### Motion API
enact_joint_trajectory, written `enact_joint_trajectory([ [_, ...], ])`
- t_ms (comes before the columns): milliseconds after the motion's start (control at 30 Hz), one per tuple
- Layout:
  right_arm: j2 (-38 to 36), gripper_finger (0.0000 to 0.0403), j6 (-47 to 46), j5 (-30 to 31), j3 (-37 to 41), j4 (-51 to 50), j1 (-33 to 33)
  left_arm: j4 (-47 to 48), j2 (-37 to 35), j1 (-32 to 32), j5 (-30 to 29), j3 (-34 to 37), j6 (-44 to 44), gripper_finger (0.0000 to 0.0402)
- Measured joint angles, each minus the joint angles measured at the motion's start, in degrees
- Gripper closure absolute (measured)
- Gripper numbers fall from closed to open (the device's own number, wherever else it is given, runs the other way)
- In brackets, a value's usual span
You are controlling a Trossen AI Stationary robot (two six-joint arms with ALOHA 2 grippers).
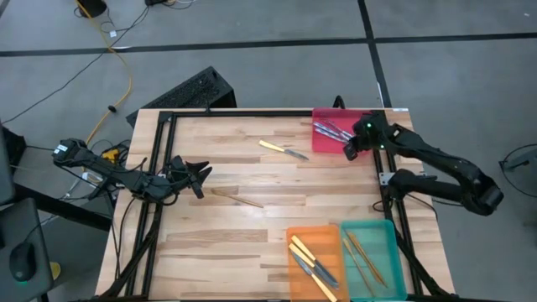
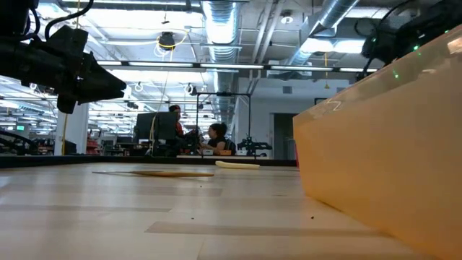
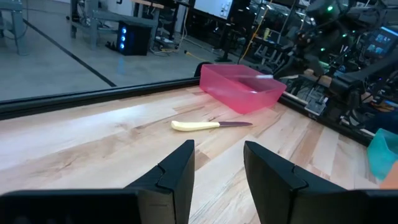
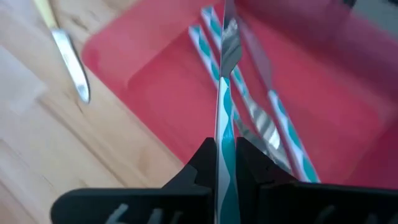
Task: Sort silverware by color (type)
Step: Put the blue patterned knife into the red bin
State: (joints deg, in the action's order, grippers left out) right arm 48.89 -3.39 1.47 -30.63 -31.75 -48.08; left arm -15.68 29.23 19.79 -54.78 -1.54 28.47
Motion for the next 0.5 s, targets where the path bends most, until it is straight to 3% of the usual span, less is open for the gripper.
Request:
enact_joint_trajectory([
  [500, 19.2, 0.0366, 2.5, -0.2, 0.2, 0.1, -1.8, -0.1, 0.0, 0.0, -0.1, 0.0, -0.1, 0.028],
])
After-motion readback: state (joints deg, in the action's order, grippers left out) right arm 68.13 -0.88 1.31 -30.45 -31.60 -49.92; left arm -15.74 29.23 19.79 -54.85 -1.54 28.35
